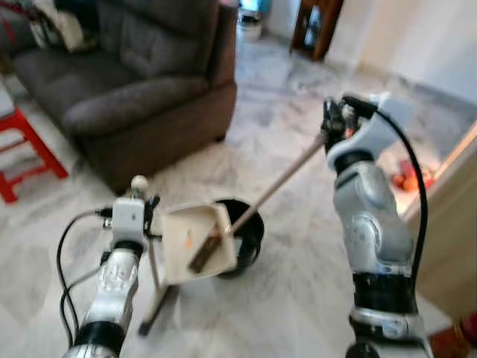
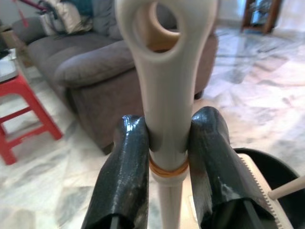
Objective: Sweep floor
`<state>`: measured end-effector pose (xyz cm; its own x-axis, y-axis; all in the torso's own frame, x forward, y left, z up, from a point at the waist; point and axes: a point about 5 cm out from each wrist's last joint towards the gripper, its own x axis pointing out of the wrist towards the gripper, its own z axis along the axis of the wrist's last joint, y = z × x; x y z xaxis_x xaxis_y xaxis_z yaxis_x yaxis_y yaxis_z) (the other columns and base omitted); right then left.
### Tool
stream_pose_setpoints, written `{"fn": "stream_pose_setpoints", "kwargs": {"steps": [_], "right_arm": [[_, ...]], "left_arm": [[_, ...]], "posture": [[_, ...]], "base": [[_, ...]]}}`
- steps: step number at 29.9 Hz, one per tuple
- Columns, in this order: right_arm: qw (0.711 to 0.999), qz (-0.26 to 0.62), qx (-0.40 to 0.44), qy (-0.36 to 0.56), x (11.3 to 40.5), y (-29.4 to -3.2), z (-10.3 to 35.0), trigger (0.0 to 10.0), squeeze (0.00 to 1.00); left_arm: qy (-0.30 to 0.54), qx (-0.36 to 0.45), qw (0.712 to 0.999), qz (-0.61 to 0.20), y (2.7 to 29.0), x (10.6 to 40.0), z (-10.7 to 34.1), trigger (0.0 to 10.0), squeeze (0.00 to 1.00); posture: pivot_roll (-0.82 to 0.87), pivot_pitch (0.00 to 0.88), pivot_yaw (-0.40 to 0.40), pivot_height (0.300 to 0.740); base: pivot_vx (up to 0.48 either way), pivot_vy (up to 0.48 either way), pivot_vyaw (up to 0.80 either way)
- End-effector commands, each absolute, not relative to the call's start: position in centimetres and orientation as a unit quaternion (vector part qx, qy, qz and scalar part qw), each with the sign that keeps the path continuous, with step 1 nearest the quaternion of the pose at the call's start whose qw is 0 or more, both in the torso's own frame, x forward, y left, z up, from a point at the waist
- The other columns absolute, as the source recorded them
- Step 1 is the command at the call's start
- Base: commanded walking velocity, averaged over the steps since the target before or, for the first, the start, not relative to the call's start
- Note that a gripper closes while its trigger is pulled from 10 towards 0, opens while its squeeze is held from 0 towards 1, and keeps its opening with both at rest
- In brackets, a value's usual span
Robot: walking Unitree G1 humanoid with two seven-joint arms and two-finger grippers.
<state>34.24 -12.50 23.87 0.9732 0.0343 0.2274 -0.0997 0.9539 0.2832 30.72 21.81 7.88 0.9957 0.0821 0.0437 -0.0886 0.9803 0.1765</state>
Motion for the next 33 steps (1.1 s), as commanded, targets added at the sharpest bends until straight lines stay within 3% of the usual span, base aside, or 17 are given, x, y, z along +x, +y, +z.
{"fn": "stream_pose_setpoints", "kwargs": {"steps": [1, 33], "right_arm": [[0.975, 0.034, 0.167, -0.141, 34.0, -13.0, 25.0, 10.0, 0.0], [0.963, 0.053, 0.175, -0.197, 33.5, -12.5, 26.9, 10.0, 0.0]], "left_arm": [[-0.052, 0.09, 0.994, 0.029, 20.9, 31.6, 9.3, 10.0, 0.0], [-0.063, 0.089, 0.994, 0.028, 20.9, 31.8, 10.0, 10.0, 0.0]], "posture": [[0.02, 0.0, -0.048, 0.74], [0.03, 0.0, -0.046, 0.74]], "base": [[0.251, 0.0, 0.0], [0.251, 0.0, 0.0]]}}
